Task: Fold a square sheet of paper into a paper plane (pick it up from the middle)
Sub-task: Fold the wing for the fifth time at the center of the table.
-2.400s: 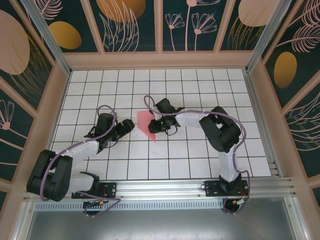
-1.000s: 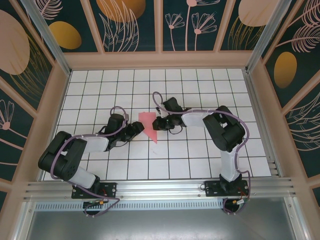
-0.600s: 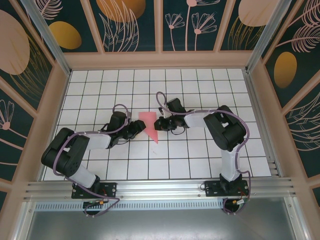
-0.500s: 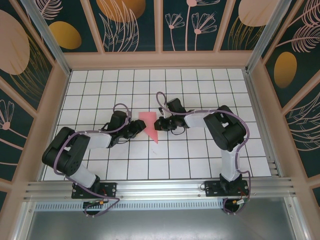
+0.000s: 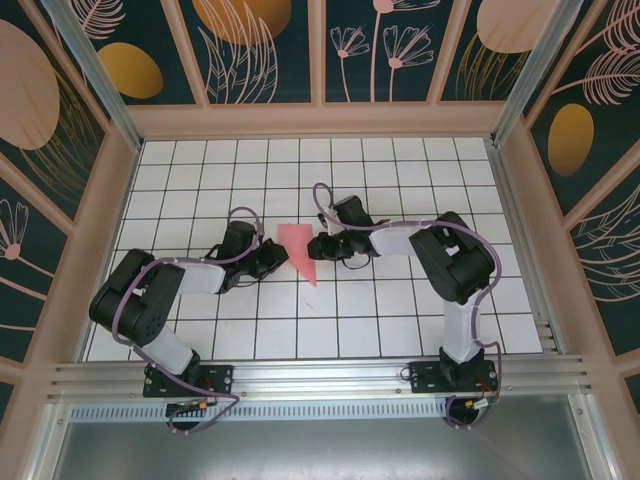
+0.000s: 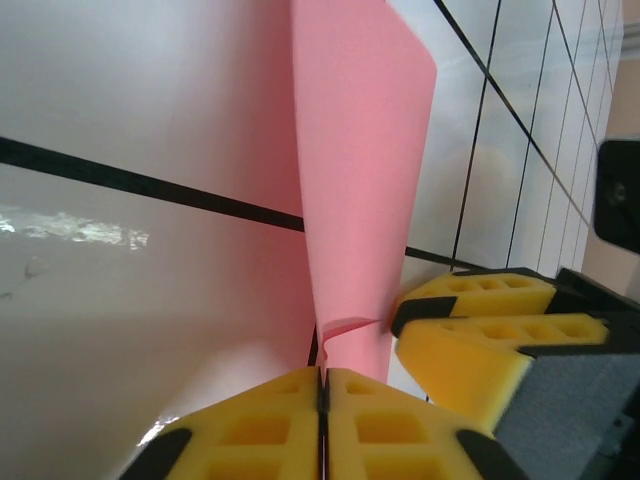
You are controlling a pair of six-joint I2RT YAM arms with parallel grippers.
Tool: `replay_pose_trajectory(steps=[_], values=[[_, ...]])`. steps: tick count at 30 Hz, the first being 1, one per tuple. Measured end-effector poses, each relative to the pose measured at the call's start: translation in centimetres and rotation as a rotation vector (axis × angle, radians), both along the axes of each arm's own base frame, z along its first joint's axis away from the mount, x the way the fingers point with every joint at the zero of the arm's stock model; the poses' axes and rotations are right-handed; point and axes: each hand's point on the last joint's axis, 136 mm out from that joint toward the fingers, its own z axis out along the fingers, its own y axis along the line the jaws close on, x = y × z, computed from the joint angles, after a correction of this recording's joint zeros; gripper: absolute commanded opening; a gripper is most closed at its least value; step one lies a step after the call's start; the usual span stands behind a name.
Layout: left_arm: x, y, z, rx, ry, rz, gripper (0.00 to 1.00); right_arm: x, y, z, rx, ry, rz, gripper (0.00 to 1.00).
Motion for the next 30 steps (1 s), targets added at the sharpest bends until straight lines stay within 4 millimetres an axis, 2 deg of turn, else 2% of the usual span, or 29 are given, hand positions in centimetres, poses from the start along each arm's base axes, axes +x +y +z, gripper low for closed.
replay_pose_trajectory(steps=[2,4,7,10,12,20,22,30], values=[[0.2,0.2,0.0,0.004,-0.003,0.015,0.0,0.1,-0.3,0.9,0.003,-0.039,-0.007,0.45],[0.4,0.3,0.3,0.006,-0.009,0.028,0.0,0.3,-0.7,2.2,0.007,-0.101,-0.019,0.5],[0.7,0.5,1.3,0.004,-0.034,0.056,0.0,0.9,-1.2,5.3,0.03,-0.231,-0.046,0.6],[1.0,0.6,2.3,-0.004,-0.052,0.08,0.0,1.1,-1.6,7.6,0.04,-0.375,-0.064,0.63],[1.0,0.7,2.5,-0.006,-0.051,0.095,0.0,0.4,-1.5,8.2,0.028,-0.47,-0.05,0.64],[0.9,1.1,1.9,0.017,-0.003,0.124,0.0,-3.1,-0.6,6.1,-0.057,-0.737,0.091,0.65],[1.0,1.0,2.0,0.017,0.0,0.126,0.0,-3.8,0.0,5.8,-0.073,-0.791,0.135,0.62],[1.2,0.9,2.3,0.02,0.009,0.126,0.0,-4.3,2.6,3.5,-0.163,-0.939,0.252,0.55]])
